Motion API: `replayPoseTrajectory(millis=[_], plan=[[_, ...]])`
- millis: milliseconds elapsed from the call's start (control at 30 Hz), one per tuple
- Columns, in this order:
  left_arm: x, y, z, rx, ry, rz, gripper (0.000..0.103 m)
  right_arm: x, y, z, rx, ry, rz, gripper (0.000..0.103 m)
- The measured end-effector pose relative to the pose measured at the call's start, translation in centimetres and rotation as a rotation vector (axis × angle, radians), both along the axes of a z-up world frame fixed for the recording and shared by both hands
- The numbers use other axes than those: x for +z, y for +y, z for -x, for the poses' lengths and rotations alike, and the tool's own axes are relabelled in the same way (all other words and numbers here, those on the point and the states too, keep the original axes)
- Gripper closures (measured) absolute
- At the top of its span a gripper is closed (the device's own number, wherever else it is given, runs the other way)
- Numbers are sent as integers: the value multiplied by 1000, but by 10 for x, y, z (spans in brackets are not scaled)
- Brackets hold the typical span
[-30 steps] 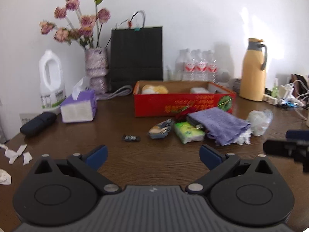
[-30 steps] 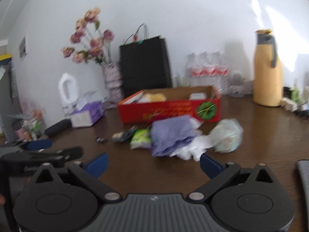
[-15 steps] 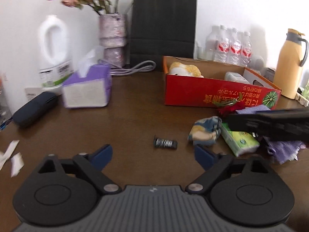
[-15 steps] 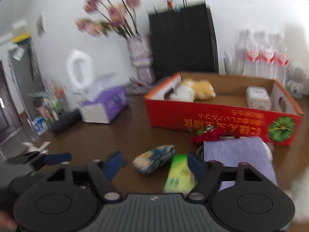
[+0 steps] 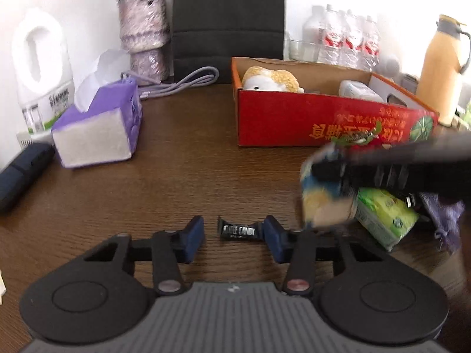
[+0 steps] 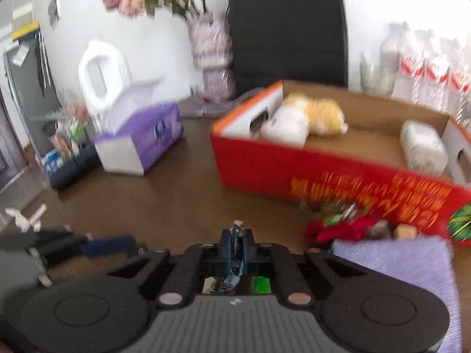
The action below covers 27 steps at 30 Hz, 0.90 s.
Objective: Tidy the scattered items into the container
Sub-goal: 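Grasp the black tag with the left tool while the right tool grasps a small blue item, then lower the black tag into the box with the left tool while the right tool drops its item there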
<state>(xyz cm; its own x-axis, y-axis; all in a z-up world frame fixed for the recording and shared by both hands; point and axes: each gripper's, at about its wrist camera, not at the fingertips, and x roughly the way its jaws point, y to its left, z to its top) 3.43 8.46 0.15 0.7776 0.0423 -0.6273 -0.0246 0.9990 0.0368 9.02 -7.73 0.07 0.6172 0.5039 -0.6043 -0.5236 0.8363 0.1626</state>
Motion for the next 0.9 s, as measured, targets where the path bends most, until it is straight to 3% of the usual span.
replayPoseTrajectory(millis=[200,333,533,667,900], plan=[[-1,-20,4,-17,-18,-97,79,37,-31,19,-67,-105,-43,97],[10,-21,15,-18,-42,28,80,48,-67,41,-134,-155,-35,97],[50,-40,56,-6,-230,111,80,42,-125,80,-283,-190,-58,97],[63,-66,92,-14,-358,99,80,37,-137,113,-338,-250,-79,97],[65,-90,151,-15,-450,113,80,39,-143,180,-273,-397,-149,97]])
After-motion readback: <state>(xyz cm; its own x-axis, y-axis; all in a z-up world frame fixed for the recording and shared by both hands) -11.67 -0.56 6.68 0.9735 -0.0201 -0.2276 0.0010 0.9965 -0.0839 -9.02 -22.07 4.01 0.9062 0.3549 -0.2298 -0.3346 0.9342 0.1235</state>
